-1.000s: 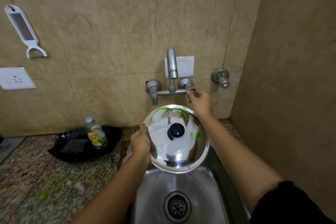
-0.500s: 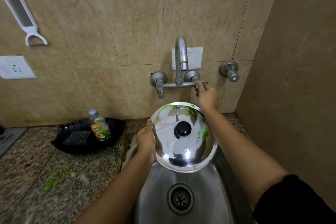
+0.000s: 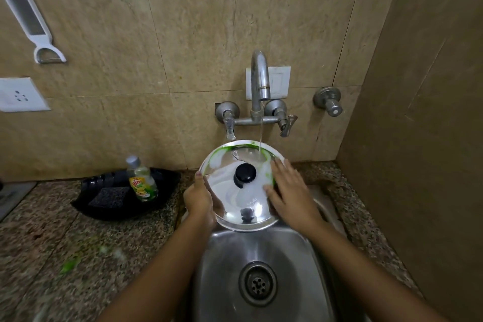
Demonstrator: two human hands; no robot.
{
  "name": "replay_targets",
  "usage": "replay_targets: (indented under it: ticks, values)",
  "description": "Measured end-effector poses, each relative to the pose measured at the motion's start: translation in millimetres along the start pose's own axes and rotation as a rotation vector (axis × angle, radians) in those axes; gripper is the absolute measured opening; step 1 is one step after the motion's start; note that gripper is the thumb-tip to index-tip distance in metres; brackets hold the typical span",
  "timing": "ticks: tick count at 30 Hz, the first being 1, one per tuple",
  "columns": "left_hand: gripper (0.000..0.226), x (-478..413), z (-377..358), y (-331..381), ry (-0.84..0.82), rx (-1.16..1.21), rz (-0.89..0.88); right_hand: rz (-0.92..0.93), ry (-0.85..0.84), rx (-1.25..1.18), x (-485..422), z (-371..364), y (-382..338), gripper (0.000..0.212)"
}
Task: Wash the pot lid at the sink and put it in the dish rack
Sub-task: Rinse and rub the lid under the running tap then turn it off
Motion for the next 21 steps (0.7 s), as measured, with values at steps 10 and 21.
replay_targets:
  ticks: [10, 21]
  values:
    - [0.036, -0.5, 4.4, -7.2, 0.031, 0.011, 0.032, 0.030, 0.005, 0.099, 14.7, -15.6, 13.0, 0.076]
    - [0.042, 2.3, -26.0, -17.9, -0.044, -0.106, -0.045, 0.575, -0.120, 0.114, 25.8, -47.3, -53.2, 0.042]
Point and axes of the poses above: each hand's wrist, its own x-axis away from the middle knuckle, its own z-axis out of the back of the hand, y = z × x, the point moved 7 cm from there along -x, towards the middle knuckle, and after that the axes turned 8 degrees about -y, right-handed, at the moved point
